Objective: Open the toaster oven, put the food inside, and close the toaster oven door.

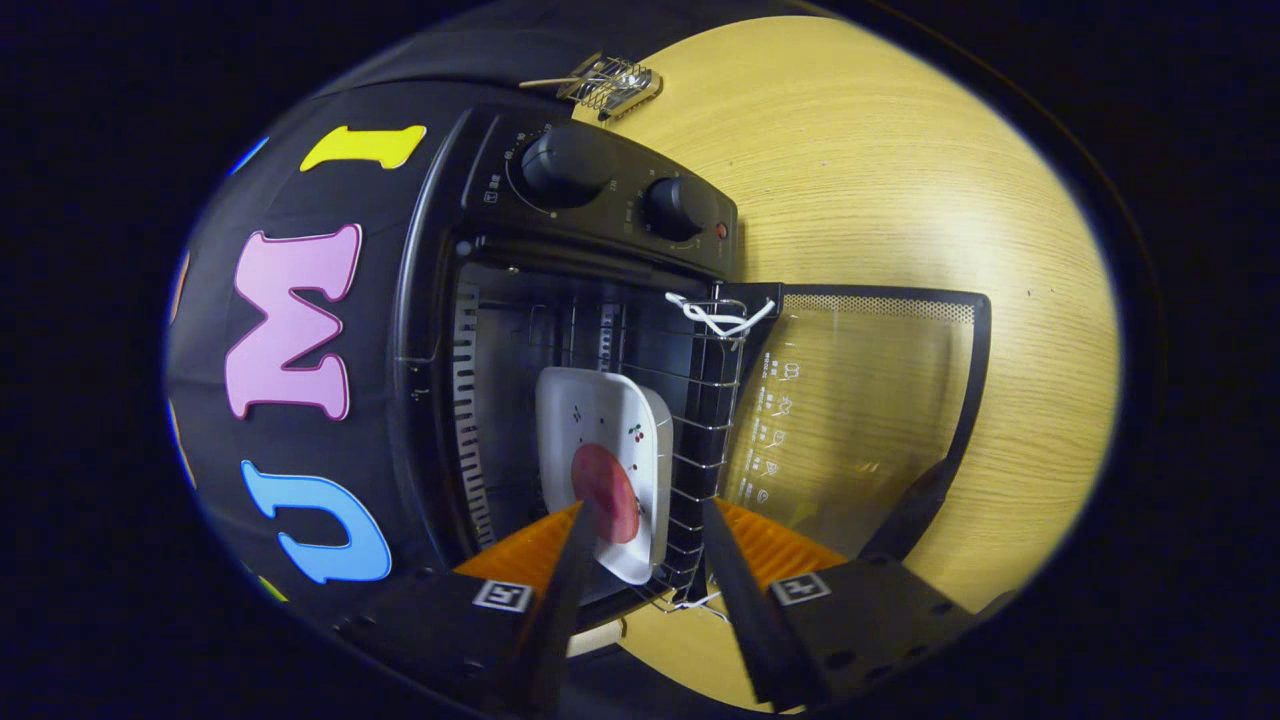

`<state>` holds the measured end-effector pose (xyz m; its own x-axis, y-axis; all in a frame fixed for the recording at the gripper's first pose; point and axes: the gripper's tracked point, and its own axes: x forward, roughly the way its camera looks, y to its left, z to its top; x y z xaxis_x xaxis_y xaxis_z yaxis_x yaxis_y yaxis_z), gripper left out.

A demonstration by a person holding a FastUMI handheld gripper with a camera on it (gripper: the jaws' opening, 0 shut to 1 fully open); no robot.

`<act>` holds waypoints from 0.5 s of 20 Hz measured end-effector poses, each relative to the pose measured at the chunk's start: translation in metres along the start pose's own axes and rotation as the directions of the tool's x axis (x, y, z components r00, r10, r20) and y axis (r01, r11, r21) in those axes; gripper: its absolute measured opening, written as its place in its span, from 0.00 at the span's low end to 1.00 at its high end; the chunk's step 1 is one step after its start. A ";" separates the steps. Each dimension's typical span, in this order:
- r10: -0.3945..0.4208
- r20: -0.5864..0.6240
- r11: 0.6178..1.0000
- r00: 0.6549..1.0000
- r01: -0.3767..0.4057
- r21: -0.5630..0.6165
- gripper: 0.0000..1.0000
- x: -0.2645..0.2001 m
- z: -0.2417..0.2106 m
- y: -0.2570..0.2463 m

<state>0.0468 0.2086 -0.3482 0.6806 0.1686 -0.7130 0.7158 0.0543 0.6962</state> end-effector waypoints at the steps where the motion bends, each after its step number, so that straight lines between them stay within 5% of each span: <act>1: 0.013 -0.017 1.000 1.000 -0.013 -0.012 0.96 -0.006 0.000 0.002; 4: 0.096 -0.087 0.986 0.992 -0.107 -0.132 0.97 -0.046 -0.012 0.017; 7: 0.139 -0.141 0.926 0.980 -0.179 -0.333 0.98 -0.086 -0.022 0.019; 9: 0.149 -0.147 0.835 0.978 -0.204 -0.511 0.98 -0.105 -0.025 0.017; 10: 0.147 -0.146 0.759 0.978 -0.207 -0.617 0.98 -0.114 -0.025 0.015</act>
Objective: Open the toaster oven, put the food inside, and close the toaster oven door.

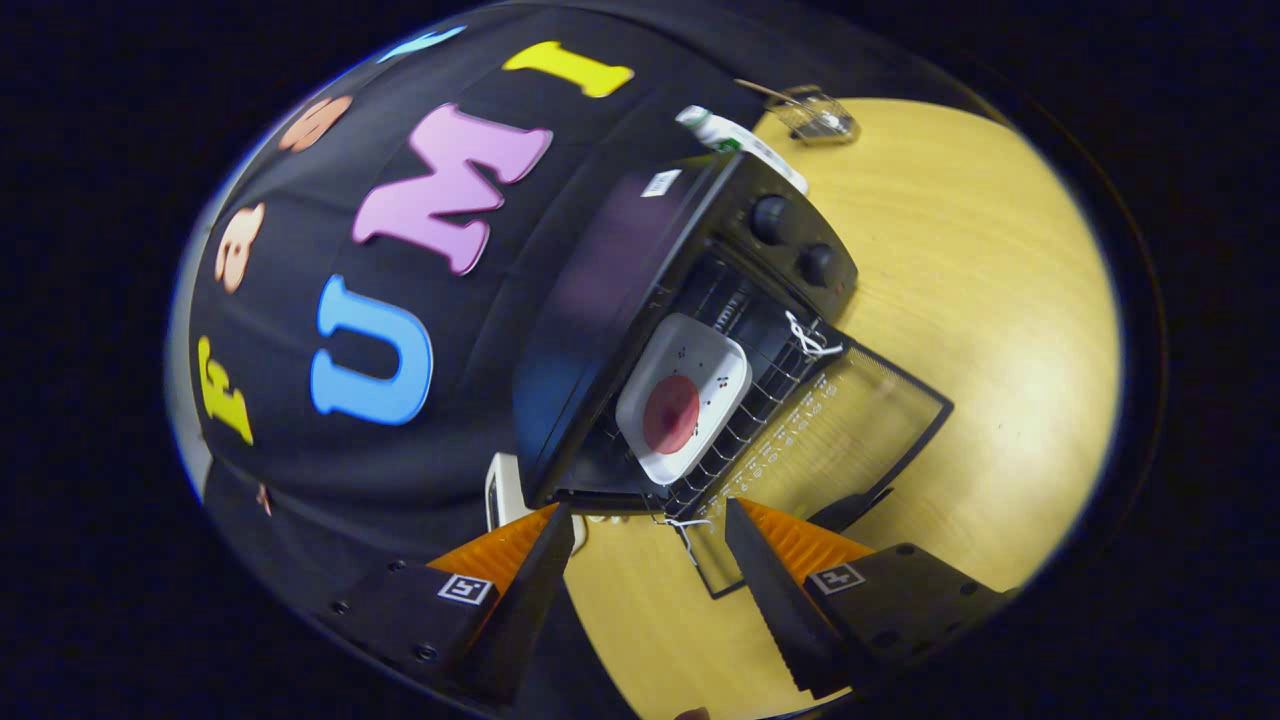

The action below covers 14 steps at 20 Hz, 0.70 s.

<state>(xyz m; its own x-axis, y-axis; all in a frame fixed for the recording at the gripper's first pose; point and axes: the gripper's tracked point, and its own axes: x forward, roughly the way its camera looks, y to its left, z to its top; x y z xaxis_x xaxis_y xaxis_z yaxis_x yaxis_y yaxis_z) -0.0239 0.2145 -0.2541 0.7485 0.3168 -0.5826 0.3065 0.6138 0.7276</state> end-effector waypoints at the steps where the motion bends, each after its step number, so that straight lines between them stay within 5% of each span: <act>1: -0.008 0.003 0.992 1.000 0.008 -0.126 0.98 -0.006 -0.001 -0.001; 6: -0.068 -0.086 0.848 0.994 0.012 -0.529 0.98 -0.033 -0.033 -0.016; 14: -0.253 -0.217 0.720 0.943 0.033 -0.693 0.99 -0.020 -0.098 -0.082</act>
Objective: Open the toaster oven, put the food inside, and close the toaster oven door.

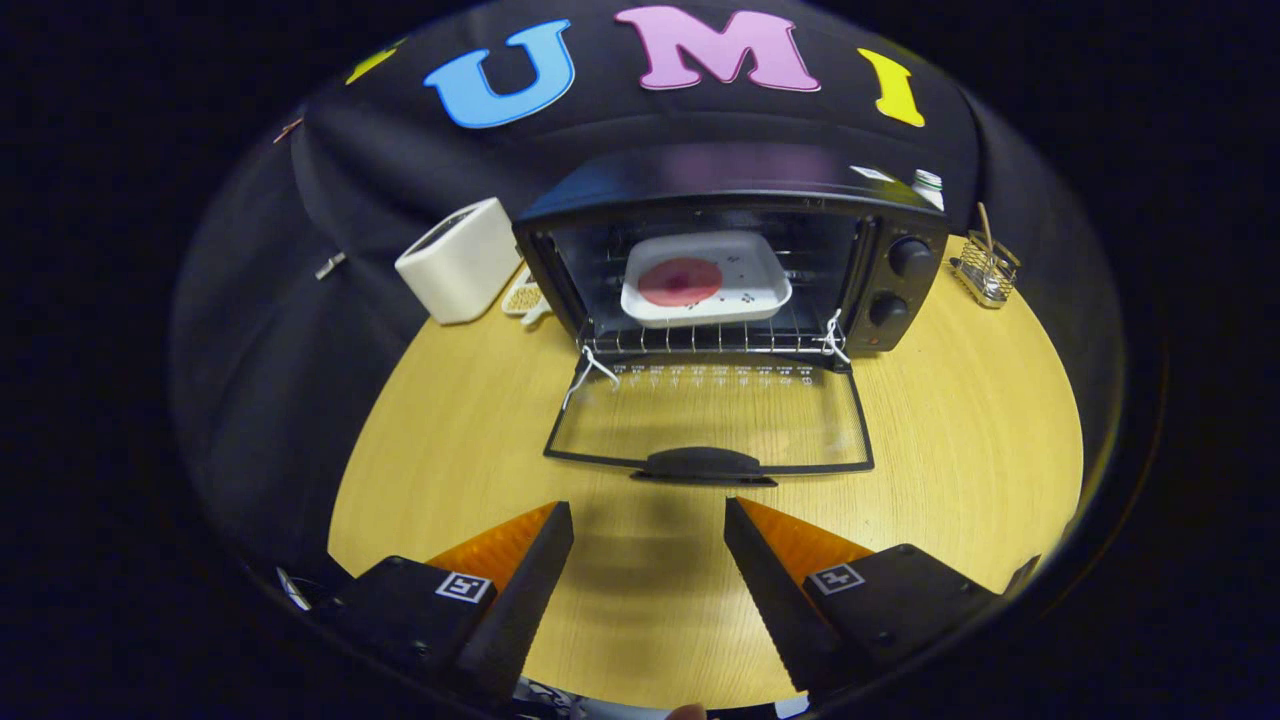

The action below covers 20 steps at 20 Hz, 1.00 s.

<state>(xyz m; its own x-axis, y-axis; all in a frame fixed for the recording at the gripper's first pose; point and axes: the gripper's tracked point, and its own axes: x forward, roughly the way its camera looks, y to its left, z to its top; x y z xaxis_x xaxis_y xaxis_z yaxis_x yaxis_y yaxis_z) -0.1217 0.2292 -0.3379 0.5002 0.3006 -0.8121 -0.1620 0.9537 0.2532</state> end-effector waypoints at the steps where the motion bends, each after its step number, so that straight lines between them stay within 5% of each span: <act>1: -0.011 -0.022 1.000 1.000 0.010 -0.006 0.99 0.012 -0.009 0.004; 12: -0.173 -0.121 0.983 0.978 0.180 0.049 0.99 0.083 -0.031 -0.028; 20: -0.237 -0.084 0.970 0.968 0.241 0.043 0.97 0.088 -0.019 -0.036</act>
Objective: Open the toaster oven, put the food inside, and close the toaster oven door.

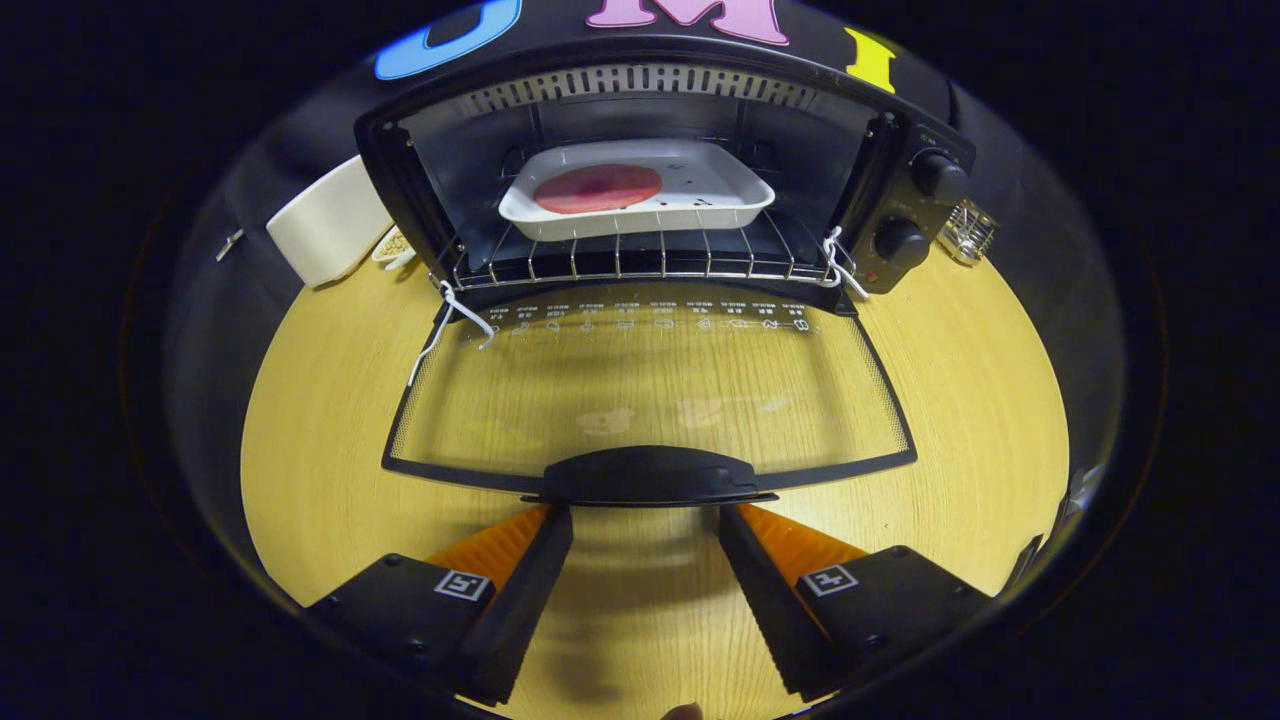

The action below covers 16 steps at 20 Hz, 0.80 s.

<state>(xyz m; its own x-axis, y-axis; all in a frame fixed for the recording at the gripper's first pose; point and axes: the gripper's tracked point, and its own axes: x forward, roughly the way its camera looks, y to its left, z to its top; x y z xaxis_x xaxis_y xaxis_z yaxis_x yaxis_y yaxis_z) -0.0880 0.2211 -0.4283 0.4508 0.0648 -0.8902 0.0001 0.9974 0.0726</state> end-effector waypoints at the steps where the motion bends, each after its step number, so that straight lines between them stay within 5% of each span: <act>1: 0.001 0.013 1.000 1.000 -0.001 0.004 0.97 -0.003 0.001 0.000; 10: 0.026 0.158 0.999 0.987 -0.030 0.026 0.97 -0.048 0.023 0.001; 16: 0.040 0.332 0.998 0.942 -0.021 -0.060 0.97 -0.083 0.059 0.000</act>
<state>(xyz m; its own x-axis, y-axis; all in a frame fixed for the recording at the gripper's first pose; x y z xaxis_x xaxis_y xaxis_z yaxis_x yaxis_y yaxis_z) -0.0725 0.2138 -0.3277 0.7214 0.0897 -0.6866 -0.0629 0.9960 0.0641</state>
